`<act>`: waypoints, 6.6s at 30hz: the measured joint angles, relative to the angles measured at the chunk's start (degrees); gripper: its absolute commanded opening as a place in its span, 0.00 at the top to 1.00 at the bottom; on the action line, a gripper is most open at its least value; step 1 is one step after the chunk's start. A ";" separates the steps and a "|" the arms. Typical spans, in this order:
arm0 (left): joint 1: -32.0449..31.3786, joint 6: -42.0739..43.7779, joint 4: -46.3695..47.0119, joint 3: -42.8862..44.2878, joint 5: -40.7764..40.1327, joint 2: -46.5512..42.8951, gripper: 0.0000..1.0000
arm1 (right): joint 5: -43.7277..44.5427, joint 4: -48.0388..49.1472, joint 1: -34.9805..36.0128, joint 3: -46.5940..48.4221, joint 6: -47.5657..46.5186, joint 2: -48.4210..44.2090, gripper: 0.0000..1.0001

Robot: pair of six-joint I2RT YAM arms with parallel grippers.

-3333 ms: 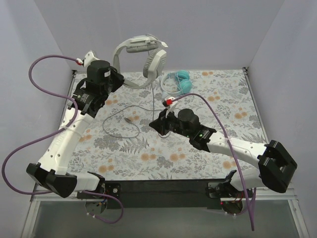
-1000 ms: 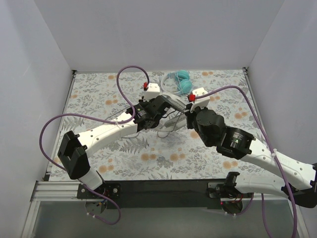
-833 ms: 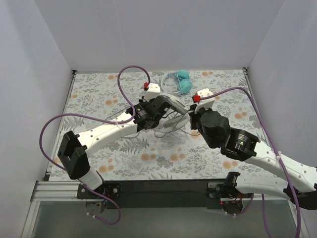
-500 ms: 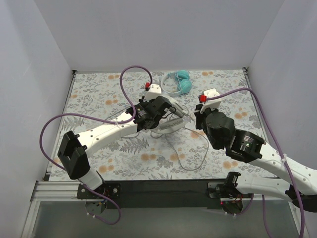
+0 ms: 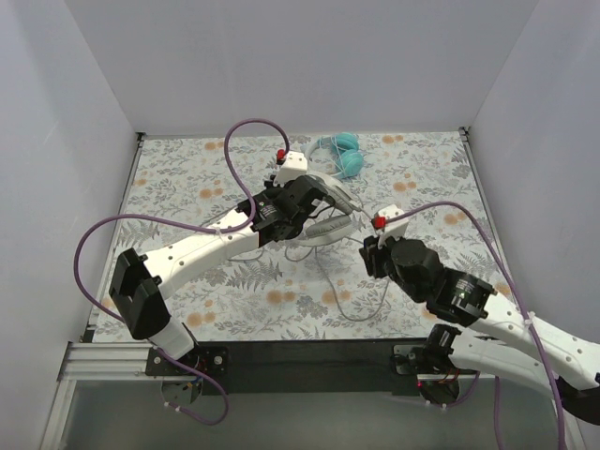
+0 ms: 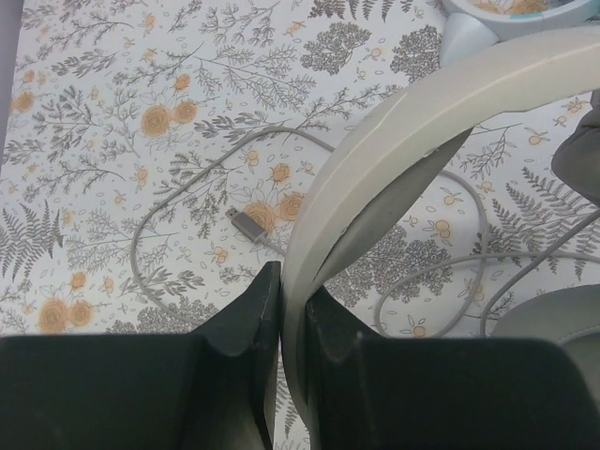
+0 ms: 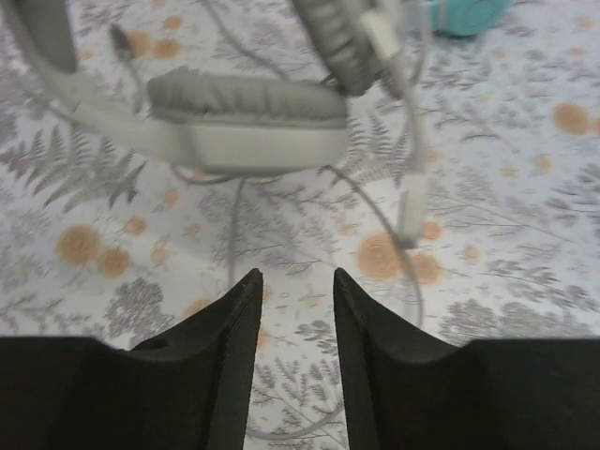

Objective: Wrap the headphones
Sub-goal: Wrap the headphone cable with the right arm

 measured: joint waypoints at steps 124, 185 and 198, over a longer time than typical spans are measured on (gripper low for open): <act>9.14 -1.33 -1.29 21.57 -0.50 0.92 1.00 | -12.55 47.19 11.34 -17.81 22.58 30.60 0.99; 10.82 1.64 10.56 0.24 18.71 -7.63 1.00 | 27.69 -22.58 9.40 10.95 -0.20 2.93 0.99; 21.99 -3.32 4.57 5.11 33.88 -7.43 1.00 | 29.66 -26.91 9.40 12.76 0.31 5.88 0.99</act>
